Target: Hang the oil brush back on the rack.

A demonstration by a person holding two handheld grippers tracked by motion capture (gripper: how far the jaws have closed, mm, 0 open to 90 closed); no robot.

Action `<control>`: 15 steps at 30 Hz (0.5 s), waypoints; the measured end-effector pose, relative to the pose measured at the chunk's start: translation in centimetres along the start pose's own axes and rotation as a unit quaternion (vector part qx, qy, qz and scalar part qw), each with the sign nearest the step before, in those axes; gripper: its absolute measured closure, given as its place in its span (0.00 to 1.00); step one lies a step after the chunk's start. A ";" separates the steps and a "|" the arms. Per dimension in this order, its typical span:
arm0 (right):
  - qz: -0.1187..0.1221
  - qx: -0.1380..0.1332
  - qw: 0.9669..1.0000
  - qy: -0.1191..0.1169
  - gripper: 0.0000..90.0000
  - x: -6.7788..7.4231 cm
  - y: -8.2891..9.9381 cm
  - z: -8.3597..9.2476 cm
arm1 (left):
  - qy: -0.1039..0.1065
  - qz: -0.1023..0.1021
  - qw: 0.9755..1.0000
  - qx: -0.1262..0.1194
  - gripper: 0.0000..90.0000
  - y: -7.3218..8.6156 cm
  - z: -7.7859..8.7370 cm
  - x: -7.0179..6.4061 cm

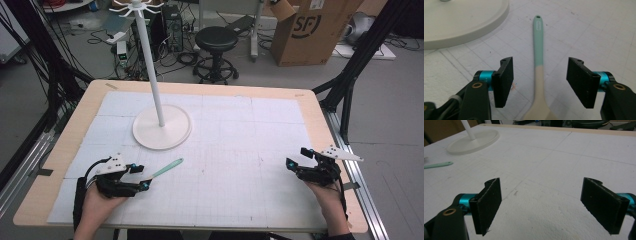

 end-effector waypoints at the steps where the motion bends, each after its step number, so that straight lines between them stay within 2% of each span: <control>1: -0.001 0.001 1.000 0.000 0.18 0.0 0.0 0.0 | -0.001 -0.004 1.000 0.002 0.47 0.0 0.0 0.0; 5: 0.000 0.000 1.000 0.001 0.18 -0.1 0.0 0.0 | -0.005 -0.003 1.000 0.001 0.55 0.0 -0.1 -0.1; 10: -0.001 0.001 1.000 0.001 0.18 -0.1 0.0 -0.1 | -0.012 -0.014 1.000 0.015 0.64 0.2 -0.2 -0.1; 12: -0.001 0.000 1.000 0.000 0.18 -0.1 0.0 0.0 | -0.012 -0.011 1.000 0.017 0.65 0.2 -0.4 -0.2; 14: -0.002 0.000 1.000 0.001 0.18 -0.2 0.0 0.0 | -0.020 -0.012 0.999 0.035 0.68 0.4 -0.7 -0.2; 15: -0.001 0.000 1.000 0.001 0.18 -0.2 0.0 0.0 | -0.023 -0.011 0.999 0.035 0.69 0.4 -0.8 -0.2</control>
Point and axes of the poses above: each handheld gripper's, and its own axes: z roughly backward along the jaws, y roughly out of its underside, x roughly to its left, the point moved 10 cm from there along -z, roughly forward along the jaws, and after that the axes turned 2 degrees about x, right-handed, at the moved point
